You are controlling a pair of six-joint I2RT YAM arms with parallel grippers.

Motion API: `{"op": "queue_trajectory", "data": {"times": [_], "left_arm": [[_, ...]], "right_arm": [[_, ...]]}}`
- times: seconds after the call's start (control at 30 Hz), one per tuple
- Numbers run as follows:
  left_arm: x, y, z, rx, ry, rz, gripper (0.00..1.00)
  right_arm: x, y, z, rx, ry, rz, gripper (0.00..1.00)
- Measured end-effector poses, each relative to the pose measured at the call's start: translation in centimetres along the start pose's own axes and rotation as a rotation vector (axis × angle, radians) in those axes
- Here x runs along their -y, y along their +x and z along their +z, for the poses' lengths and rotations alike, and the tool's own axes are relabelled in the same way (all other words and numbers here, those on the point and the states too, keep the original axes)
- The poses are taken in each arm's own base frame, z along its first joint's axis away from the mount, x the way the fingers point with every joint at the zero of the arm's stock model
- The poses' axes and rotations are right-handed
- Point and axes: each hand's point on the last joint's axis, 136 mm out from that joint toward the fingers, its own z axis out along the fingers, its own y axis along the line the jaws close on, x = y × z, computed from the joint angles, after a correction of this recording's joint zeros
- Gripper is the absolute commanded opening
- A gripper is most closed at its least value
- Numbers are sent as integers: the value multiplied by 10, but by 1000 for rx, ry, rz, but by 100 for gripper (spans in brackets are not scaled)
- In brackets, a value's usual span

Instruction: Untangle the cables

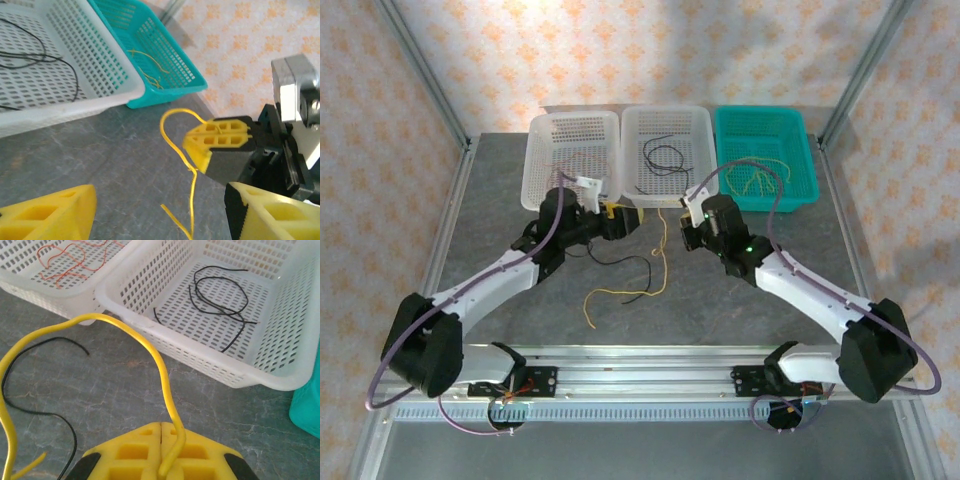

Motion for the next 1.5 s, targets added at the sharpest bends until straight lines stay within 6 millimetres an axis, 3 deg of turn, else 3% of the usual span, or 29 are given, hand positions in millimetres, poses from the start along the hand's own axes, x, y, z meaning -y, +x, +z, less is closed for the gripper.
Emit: {"op": "queue_trajectory", "data": {"times": [0.17, 0.3, 0.43, 0.5, 0.8, 0.93, 1.17, 1.5], "left_arm": [[-1, 10, 9, -27, 4, -10, 69], [-6, 13, 9, -22, -20, -2, 69], [-17, 36, 10, -63, -56, -5, 69], [-18, 50, 13, -93, -60, -5, 69], [-17, 125, 47, -259, -52, -16, 66], [-26, 146, 58, -290, -77, -27, 62], [-57, 153, 64, -265, -203, -41, 59], [-80, 151, 63, -221, -320, -51, 59]], "right_arm": [[22, -8, -1, 21, 127, 78, 0], [55, -11, -2, 37, 238, 199, 0], [95, -9, -3, 48, 314, 348, 0], [103, -7, -4, 52, 319, 395, 0], [91, -17, 5, 59, 223, 490, 0], [89, -17, 5, 58, 213, 495, 0], [89, -28, -9, 96, 204, 486, 0], [91, -61, -66, 258, 195, 424, 0]]}}
